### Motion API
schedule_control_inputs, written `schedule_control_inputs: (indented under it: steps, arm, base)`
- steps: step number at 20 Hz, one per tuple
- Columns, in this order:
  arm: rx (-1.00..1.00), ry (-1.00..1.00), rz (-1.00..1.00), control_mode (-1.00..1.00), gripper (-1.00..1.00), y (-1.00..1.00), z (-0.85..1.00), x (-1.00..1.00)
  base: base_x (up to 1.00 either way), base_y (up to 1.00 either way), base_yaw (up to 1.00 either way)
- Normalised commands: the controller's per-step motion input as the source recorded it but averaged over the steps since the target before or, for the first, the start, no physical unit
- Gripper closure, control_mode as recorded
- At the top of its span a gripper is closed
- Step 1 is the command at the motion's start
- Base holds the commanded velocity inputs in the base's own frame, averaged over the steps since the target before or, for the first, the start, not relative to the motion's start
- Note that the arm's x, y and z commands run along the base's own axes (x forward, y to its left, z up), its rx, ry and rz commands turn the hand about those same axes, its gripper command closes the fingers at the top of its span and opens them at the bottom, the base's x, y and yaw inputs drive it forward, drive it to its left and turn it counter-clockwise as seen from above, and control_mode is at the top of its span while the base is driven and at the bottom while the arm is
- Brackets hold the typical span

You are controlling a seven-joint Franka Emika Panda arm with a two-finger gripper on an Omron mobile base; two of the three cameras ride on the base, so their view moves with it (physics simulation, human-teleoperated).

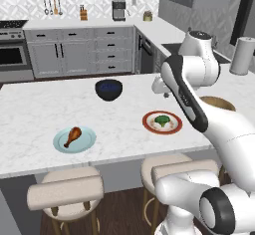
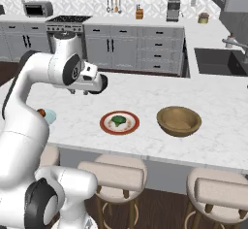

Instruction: Pick the chicken drumstick and broccoli from their plates and place them in the bowl. Then put the bowl in the fridge.

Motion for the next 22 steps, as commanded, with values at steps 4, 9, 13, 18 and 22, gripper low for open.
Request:
schedule_control_inputs:
  steps: [4,9,13,18,22]
  arm:
    - [0.00,0.00,0.03,-1.00,-1.00,0.18,0.00,-0.19]
    - [-0.05,0.00,0.04,-1.00,-1.00,0.92,-0.16,-0.14]
    - [0.00,0.00,-0.02,-1.00,-1.00,0.94,-0.06,0.09]
    - [0.00,0.03,-0.08,-1.00,-1.00,0.80,-0.09,0.39]
    - [0.00,0.03,-0.04,-1.00,-1.00,0.35,-0.27,0.24]
  base:
    - [0.00,0.00,0.00]
    - [0.00,0.00,0.00]
    - [0.00,0.00,0.00]
    - [0.00,0.00,0.00]
    - [0.00,0.00,0.00]
